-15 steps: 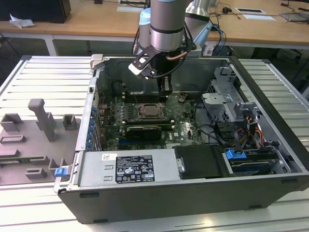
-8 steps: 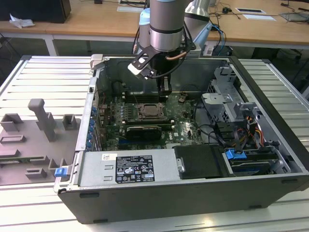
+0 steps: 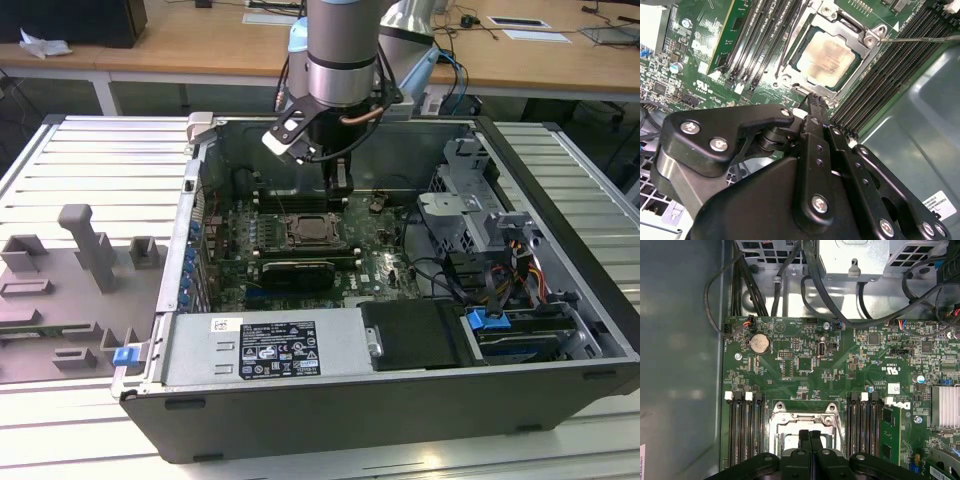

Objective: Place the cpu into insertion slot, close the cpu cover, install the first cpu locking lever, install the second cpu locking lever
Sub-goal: 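Close the cpu cover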

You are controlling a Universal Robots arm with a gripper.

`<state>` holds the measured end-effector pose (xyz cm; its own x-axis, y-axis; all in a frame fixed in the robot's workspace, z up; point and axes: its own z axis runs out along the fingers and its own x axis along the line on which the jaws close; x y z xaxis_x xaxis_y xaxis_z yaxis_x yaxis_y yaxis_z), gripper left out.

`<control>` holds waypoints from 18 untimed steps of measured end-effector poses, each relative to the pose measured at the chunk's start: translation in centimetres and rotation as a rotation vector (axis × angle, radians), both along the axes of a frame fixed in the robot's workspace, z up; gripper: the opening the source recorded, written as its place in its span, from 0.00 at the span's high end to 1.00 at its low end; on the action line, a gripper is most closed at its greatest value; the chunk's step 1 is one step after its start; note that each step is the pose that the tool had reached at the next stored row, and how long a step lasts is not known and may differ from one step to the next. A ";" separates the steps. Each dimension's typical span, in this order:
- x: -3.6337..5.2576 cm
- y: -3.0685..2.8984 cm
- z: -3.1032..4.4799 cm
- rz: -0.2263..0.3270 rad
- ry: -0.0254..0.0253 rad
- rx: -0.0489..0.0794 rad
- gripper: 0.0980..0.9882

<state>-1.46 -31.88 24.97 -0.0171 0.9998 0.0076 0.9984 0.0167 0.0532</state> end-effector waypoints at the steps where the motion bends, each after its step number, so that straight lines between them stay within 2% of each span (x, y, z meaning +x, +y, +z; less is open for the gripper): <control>1: -0.05 0.00 0.00 0.000 0.0000 0.000 0.99; 9: -1.02 0.00 -0.03 0.000 -0.0001 0.000 0.99; 16: -2.85 0.00 -0.15 0.000 0.0000 0.000 0.99; 18: -3.04 0.00 -0.15 0.000 0.0000 0.000 0.99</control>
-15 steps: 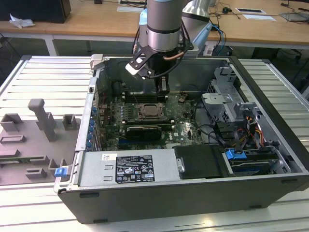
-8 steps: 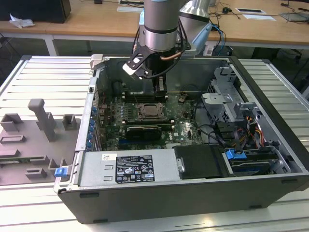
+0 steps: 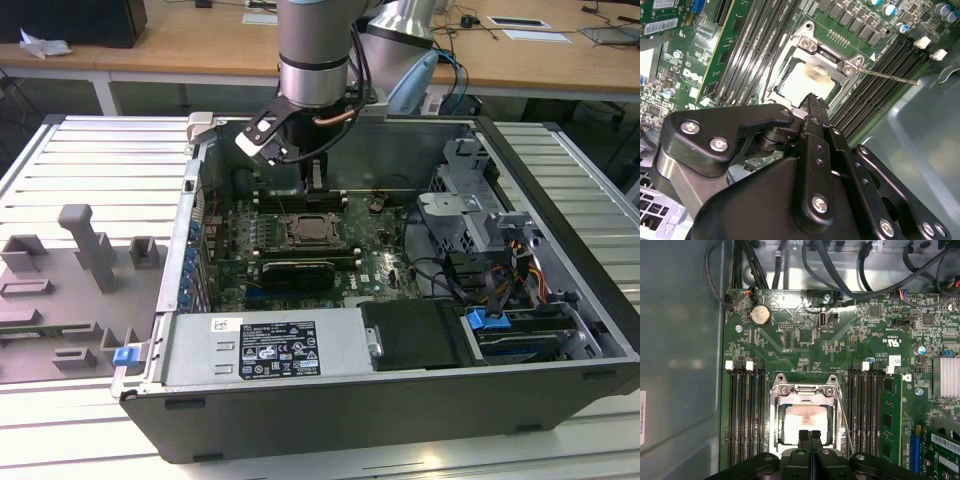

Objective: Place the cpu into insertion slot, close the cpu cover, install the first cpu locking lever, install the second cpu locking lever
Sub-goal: 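Close the cpu cover, then install the first cpu locking lever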

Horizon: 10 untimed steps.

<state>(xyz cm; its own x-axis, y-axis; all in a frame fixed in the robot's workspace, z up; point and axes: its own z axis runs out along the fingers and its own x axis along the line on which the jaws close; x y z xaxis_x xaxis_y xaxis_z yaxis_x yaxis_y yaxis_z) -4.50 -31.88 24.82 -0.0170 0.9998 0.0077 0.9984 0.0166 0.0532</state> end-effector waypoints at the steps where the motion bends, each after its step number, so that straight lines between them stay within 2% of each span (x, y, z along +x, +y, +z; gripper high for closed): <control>1: -0.05 0.00 0.00 0.000 0.0000 0.000 0.99; 4: -0.14 0.00 0.01 0.000 0.0000 0.000 0.99; 10: -0.14 0.00 0.56 0.000 0.0001 0.000 0.99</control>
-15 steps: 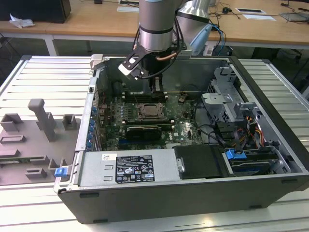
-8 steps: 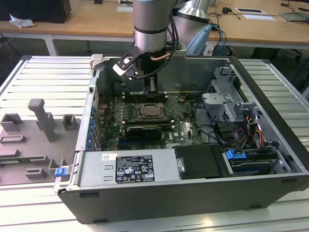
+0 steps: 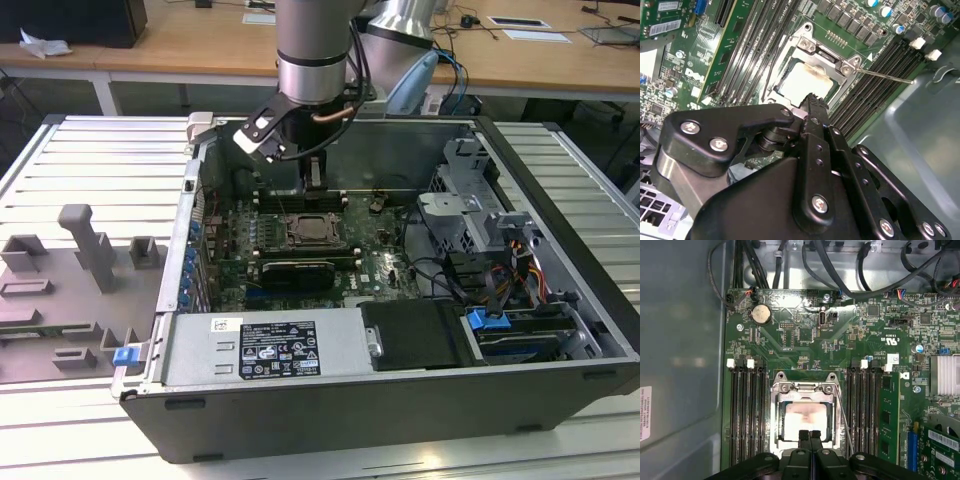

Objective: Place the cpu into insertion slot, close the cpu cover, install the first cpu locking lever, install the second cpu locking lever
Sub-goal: 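Install the first cpu locking lever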

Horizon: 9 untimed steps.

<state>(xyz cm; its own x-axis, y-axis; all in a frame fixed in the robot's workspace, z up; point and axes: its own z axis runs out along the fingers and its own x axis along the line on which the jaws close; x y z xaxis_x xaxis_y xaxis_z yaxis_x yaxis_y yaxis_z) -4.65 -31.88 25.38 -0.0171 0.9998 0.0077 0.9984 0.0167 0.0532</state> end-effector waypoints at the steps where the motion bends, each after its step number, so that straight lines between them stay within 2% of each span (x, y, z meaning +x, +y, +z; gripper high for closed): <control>1: 0.00 0.00 0.19 0.000 0.0000 0.000 0.99; 7: 0.00 0.01 2.36 0.002 0.0000 0.000 0.99; 9: 0.00 0.01 2.42 0.030 -0.0002 0.000 0.99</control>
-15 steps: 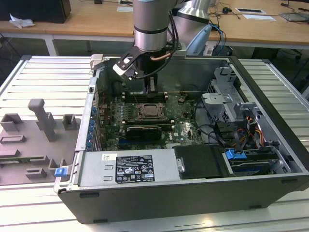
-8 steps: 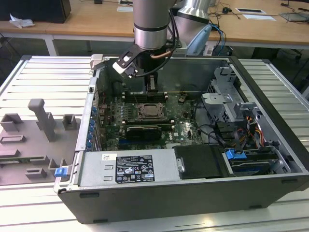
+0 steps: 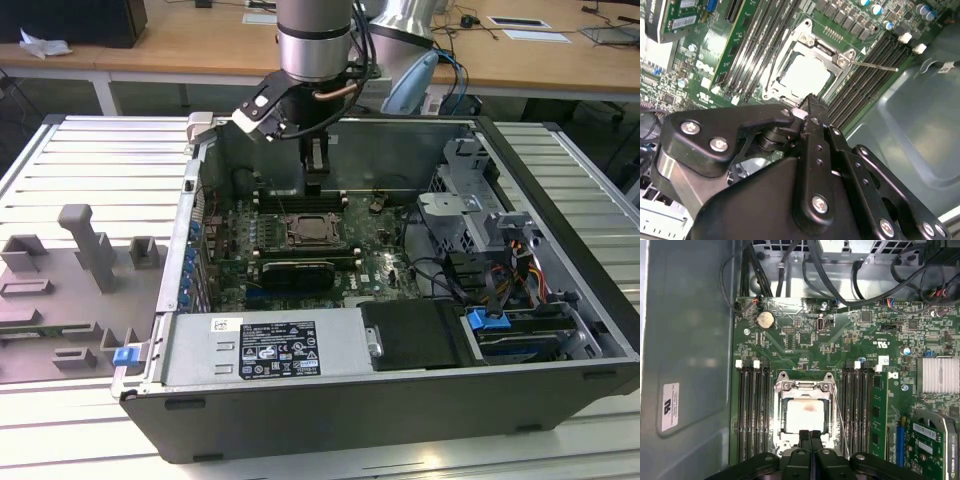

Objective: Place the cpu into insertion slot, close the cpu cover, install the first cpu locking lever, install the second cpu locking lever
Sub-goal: 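Install the first cpu locking lever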

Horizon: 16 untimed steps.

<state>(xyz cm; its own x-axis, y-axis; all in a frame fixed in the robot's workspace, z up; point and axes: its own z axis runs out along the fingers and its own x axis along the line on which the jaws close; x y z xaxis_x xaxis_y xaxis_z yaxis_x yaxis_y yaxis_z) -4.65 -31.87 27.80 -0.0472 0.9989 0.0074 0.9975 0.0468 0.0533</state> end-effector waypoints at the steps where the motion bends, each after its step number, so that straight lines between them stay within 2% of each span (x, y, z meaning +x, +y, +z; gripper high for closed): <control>1: 0.00 0.00 0.01 0.018 0.0001 0.000 0.99; 7: 0.00 -0.01 -0.09 0.172 0.0003 -0.001 0.99; 16: 0.00 0.00 -0.17 0.358 0.0001 -0.003 0.99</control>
